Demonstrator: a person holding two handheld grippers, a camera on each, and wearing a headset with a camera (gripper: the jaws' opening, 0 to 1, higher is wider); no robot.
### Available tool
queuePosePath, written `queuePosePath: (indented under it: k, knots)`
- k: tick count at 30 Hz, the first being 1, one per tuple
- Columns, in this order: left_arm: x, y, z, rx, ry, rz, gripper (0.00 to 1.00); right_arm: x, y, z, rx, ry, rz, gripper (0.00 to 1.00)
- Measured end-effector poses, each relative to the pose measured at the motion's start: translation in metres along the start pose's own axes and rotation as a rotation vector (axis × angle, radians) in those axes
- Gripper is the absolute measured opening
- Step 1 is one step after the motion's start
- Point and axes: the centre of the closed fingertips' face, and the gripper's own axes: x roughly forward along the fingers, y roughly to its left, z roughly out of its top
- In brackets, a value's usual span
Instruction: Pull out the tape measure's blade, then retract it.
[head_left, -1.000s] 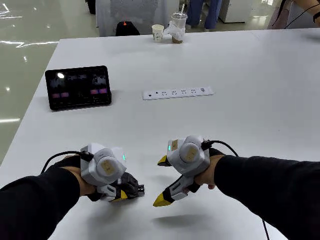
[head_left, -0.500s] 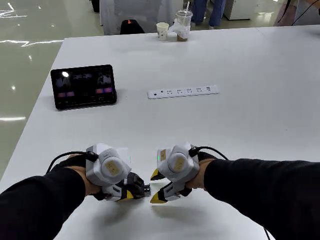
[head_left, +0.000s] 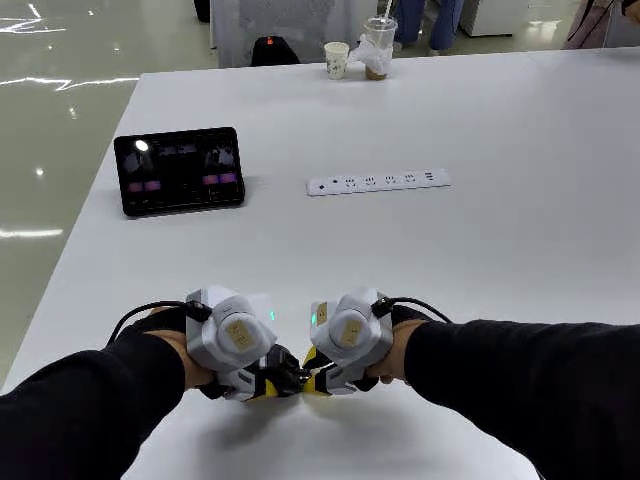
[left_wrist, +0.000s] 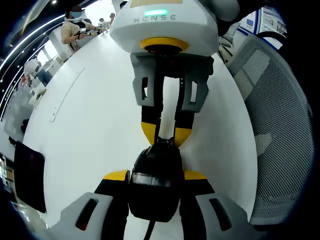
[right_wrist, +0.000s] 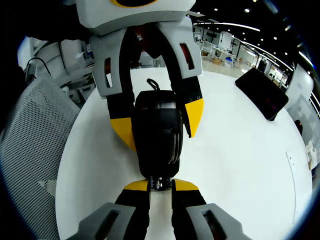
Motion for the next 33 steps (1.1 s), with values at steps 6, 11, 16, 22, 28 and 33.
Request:
queuePosePath:
  k: [6,11,16,22,28,33]
  knots:
    - [0.001,0.0,0.0,0.001,-0.002,-0.001,0.33,-0.001,0.0,-0.002,-0.002,-0.003,0.006,0.12]
    - [0.001,0.0,0.0,0.002,-0.006,-0.002,0.33,-0.001,0.0,-0.002,0.018,-0.015,0.002,0.12]
    - [0.0,0.0,-0.001,0.016,-0.007,-0.009,0.33,-0.001,-0.001,-0.002,0.033,-0.02,0.013,0.11]
    - [0.001,0.0,-0.002,0.006,0.001,-0.015,0.32,-0.002,-0.002,-0.004,0.026,-0.01,0.02,0.11]
    - [0.0,0.001,-0.002,0.003,0.001,-0.015,0.32,-0.008,-0.004,-0.012,0.021,0.002,0.03,0.11]
    - [0.0,0.001,-0.002,-0.002,0.002,-0.013,0.32,-0.012,-0.005,-0.016,0.019,0.005,0.034,0.11]
